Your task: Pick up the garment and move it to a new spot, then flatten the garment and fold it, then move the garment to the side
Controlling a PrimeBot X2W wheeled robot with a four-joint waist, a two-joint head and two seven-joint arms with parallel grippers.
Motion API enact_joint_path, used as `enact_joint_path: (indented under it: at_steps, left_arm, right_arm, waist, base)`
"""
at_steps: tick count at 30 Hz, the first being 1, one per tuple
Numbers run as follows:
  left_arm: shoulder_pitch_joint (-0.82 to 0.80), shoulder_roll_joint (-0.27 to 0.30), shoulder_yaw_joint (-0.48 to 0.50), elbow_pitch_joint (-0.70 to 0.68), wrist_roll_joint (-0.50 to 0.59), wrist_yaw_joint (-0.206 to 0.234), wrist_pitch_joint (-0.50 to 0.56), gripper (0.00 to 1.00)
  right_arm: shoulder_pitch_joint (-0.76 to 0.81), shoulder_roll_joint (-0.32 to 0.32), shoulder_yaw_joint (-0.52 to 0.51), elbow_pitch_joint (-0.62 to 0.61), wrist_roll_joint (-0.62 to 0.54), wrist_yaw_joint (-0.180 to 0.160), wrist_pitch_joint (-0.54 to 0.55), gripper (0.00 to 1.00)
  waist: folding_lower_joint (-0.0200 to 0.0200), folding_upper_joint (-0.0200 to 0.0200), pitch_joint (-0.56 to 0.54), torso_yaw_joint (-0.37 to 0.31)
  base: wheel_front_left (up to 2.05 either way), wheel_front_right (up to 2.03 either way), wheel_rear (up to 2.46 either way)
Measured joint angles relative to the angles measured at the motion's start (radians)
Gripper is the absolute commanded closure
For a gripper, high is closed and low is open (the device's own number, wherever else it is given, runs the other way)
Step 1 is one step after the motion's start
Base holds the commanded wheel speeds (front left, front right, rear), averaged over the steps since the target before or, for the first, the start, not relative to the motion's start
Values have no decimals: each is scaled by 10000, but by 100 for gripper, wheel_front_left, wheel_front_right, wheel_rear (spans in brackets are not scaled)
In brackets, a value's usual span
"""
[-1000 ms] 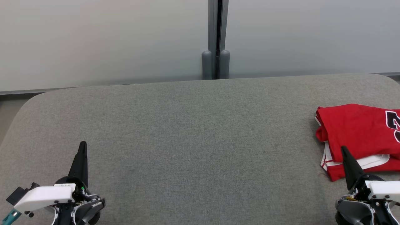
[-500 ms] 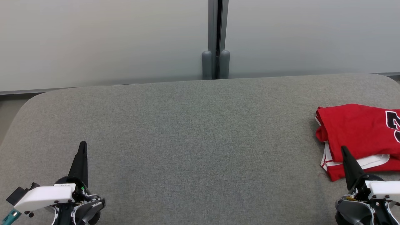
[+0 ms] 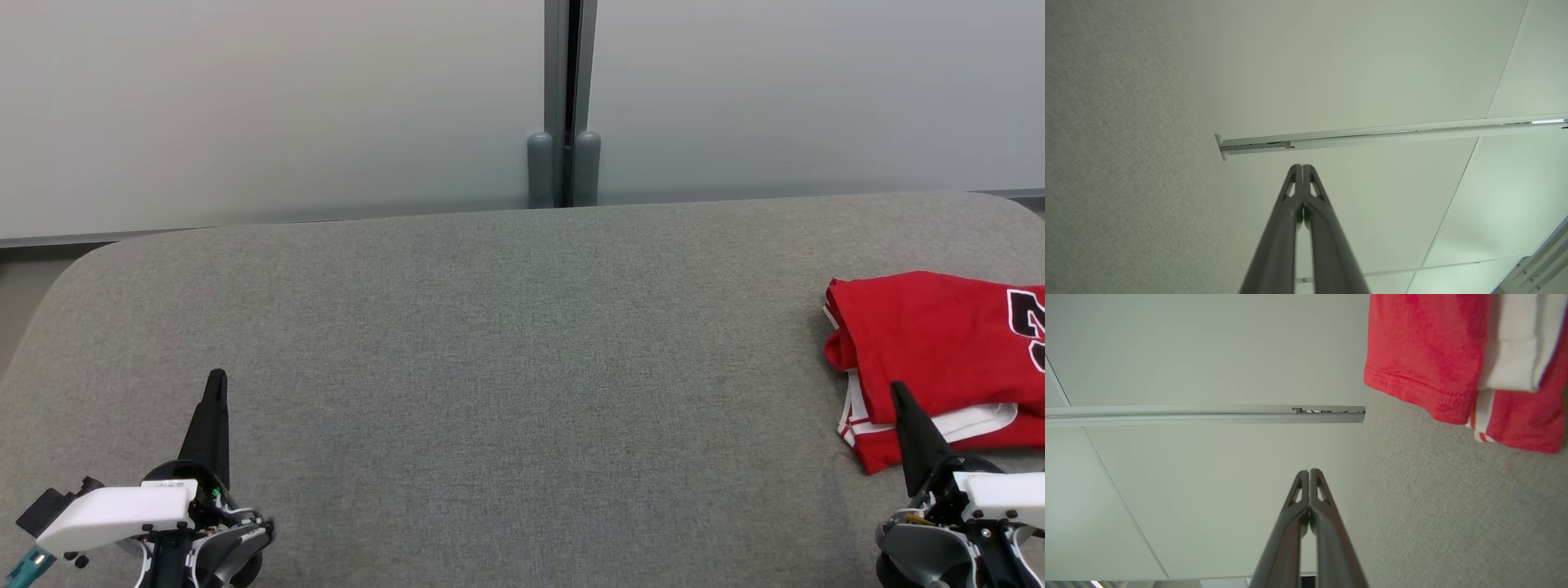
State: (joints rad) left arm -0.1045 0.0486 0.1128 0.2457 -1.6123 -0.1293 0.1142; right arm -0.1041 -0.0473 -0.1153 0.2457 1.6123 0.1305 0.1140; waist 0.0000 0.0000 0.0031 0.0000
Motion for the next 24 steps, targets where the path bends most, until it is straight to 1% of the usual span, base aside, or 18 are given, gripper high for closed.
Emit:
enact_joint_path:
  at_steps: [24]
  left_arm:
    - [0,0,0,0,0,0,0,100]
  right_arm:
    - [0,0,0,0,2,0,0,100]
  waist:
    - [0,0,0,0]
  base:
    - [0,0,0]
